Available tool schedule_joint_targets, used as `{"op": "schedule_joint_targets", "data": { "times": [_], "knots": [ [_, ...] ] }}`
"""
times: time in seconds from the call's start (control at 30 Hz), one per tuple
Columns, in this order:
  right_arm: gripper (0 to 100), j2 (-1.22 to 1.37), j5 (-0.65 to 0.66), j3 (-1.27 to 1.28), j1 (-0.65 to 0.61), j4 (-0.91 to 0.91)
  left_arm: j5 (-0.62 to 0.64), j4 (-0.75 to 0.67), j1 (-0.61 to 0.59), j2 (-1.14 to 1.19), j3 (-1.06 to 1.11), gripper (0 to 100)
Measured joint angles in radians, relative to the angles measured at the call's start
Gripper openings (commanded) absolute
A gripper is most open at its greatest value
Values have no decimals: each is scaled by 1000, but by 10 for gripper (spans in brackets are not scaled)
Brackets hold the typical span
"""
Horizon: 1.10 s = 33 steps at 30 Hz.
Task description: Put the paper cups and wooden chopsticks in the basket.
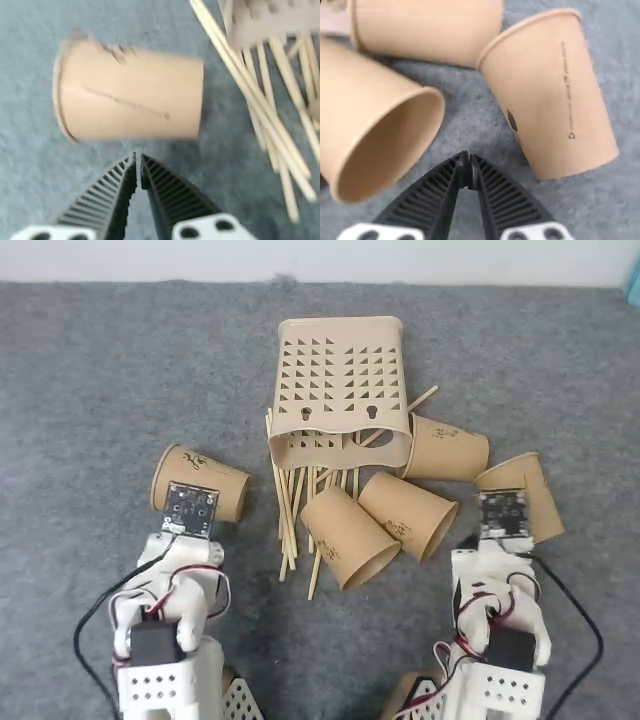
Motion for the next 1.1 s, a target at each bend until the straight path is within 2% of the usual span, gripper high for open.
{"op": "schedule_joint_targets", "data": {
  "times": [0.1, 0.27, 0.4, 0.53, 0.6, 0.7, 0.8, 0.93, 1.1],
  "knots": [
    [10, 0, 28, 0, 0, 2, 0, -78, 0, 0, -20, 16],
    [10, 0, 34, 0, 0, 2, 0, -60, 71, 51, -172, 17],
    [10, 0, 35, 0, 6, 2, 32, -46, 91, 229, -367, 17],
    [10, 0, 35, 0, 6, 2, 87, -46, 124, 509, -572, 21],
    [10, 0, 35, 0, 6, 2, 100, -46, 152, 664, -664, 67],
    [10, 0, 35, 0, 6, 2, 121, -46, 209, 890, -776, 190],
    [10, 0, 35, 0, 6, 2, 196, -48, 252, 1102, -864, 265],
    [10, 0, 35, 0, 6, 2, 304, -157, 256, 1321, -905, 268],
    [10, 0, 35, 0, 6, 2, 325, -382, 256, 1528, -908, 268]
  ]
}}
